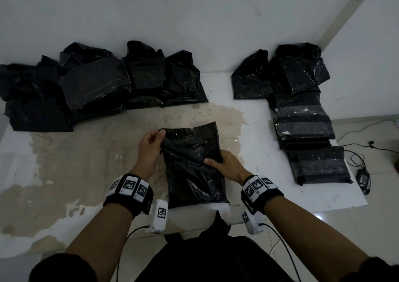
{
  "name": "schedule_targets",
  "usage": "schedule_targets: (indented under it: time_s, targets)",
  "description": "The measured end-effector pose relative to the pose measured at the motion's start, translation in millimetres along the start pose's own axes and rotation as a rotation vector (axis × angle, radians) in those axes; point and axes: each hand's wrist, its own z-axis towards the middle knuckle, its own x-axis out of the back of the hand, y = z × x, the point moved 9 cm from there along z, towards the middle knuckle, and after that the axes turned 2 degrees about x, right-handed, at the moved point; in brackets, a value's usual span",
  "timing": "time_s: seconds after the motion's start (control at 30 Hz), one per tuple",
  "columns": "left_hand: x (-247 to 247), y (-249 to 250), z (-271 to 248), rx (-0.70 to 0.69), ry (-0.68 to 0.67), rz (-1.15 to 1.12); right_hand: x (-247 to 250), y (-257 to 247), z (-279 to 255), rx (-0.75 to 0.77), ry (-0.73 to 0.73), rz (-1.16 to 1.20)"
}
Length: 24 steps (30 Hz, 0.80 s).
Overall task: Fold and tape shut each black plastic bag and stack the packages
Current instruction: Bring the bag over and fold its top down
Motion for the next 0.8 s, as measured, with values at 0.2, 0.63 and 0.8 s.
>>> schedule_targets:
  time_s: [0.2, 0.63, 0.8]
  targets:
    - [-13, -16, -1, 0.089, -0.113, 0.108, 36, -25, 23, 0.035, 0.139, 0.144]
    - [-13, 4, 10, 0.032, -0.119, -0.047, 66, -42, 36, 0.073, 0.217, 0.205]
    - [-20, -32, 12, 0.06, -0.32, 0.415, 60, -27, 35, 0.039, 0.191, 0.22]
